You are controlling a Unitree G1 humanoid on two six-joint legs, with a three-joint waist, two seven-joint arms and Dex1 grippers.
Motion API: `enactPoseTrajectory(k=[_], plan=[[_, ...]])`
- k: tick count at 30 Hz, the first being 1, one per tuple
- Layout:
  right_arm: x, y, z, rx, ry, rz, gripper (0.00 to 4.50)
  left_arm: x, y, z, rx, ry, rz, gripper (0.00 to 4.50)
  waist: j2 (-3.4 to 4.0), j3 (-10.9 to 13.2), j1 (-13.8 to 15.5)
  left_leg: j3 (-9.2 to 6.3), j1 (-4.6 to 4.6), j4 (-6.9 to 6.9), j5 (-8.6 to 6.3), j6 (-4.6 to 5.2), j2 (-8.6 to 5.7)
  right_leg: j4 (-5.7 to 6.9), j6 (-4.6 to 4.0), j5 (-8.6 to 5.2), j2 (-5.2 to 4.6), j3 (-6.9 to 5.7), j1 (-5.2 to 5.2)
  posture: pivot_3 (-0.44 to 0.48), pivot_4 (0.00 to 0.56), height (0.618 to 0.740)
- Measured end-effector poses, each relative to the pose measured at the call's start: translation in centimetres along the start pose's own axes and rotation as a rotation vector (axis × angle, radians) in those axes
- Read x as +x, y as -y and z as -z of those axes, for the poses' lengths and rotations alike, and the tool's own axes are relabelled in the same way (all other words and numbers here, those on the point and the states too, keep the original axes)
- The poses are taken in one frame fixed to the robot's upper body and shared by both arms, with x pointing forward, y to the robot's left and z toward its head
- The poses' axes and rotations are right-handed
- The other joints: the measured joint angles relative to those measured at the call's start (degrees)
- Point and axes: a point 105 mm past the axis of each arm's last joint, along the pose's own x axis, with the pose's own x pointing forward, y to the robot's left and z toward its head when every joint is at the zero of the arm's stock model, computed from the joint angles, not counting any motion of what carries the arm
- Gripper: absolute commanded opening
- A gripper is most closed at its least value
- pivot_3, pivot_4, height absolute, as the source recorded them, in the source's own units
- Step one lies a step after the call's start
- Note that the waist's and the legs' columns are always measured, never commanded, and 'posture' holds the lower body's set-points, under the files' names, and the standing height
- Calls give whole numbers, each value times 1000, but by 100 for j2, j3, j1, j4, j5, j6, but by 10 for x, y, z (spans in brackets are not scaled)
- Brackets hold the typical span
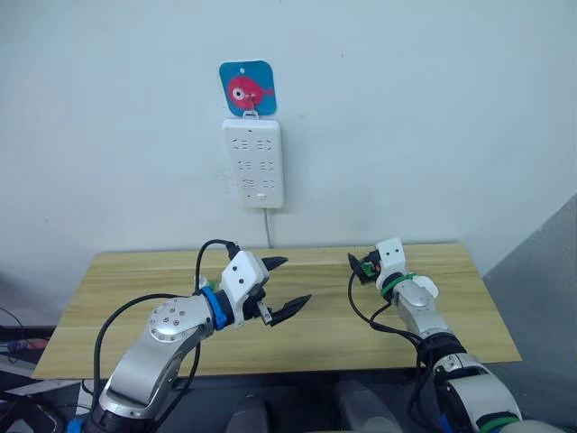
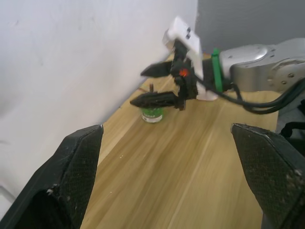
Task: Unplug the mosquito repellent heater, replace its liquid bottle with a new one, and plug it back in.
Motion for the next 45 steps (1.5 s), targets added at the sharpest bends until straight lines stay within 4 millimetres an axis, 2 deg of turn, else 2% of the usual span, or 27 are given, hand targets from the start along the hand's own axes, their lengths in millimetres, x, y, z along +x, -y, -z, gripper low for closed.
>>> enactPoseTrajectory(k=[2, 5, 9, 15, 20, 24, 28, 32, 34, 39, 45], plan=[[-13, -3, -10, -25, 33, -32, 4471, -1, 1, 5, -4, 13, -20, 4500, 12, 20, 2, 4, -2, -1, -1, -1, -1, -3, 1, -1, -3, 3, -2, -93, 139, 711], [-37, -16, -35, -109, 77, -151, 4471, -9, -2, 20, -33, 23, -109, 4500, 27, 78, 1, 15, 0, -1, -1, -2, 0, -4, 0, -2, -7, 12, -5, -113, 156, 711], [-59, -35, -65, -293, 62, -337, 4471, -31, -18, 46, -85, -1, -295, 4500, -6, 154, -15, 23, 10, 2, -1, -2, 8, -1, -22, -15, -6, 16, -3, -125, 182, 711], [-79, -64, -79, -413, -22, -548, 4471, -80, -39, 98, -213, -131, -584, 4500, -74, 352, 8, 29, -4, 1, -2, -4, 5, -3, -26, -20, -18, 17, -17, -130, 231, 711], [-99, -89, -79, -397, -122, -719, 4471, -96, -51, 125, -275, -205, -663, 4500, -87, 560, 92, 13, -28, 1, -4, -7, 3, -7, -22, -19, -24, 3, -32, -139, 274, 711], [-112, -103, -79, -370, -173, -798, 4471, -90, -64, 129, -291, -207, -670, 4500, -93, 657, 154, 5, -88, 9, -3, -8, 5, -7, 0, -6, -28, -9, -85, -161, 293, 711], [-118, -107, -81, -352, -200, -808, 4471, -83, -85, 128, -277, -193, -699, 4500, -96, 751, 156, 4, -93, 9, -3, -8, 2, -9, 5, -3, -47, -12, -87, -176, 310, 711], [-122, -109, -80, -330, -227, -820, 4471, -82, -96, 132, -263, -204, -717, 4500, -104, 827, 134, 6, -93, 7, -3, -8, 4, -9, 5, -2, -48, -12, -90, -183, 323, 711], [-123, -110, -79, -319, -240, -823, 4471, -83, -102, 136, -252, -223, -727, 4500, -104, 858, 134, 4, -93, 7, -3, -8, 3, -9, 5, -2, -46, -15, -91, -186, 327, 711], [-123, -110, -81, -316, -247, -814, 4471, -82, -119, 132, -187, -214, -733, 4500, -105, 918, 136, 9, -94, 8, -3, -9, 4, -10, 7, -2, -49, -11, -91, -189, 336, 711], [-123, -112, -84, -301, -239, -804, 4471, -76, -127, 128, -155, -187, -723, 4500, -112, 957, 136, 7, -97, 7, -3, -9, 6, -12, 9, -1, -51, -12, -93, -182, 336, 711]])
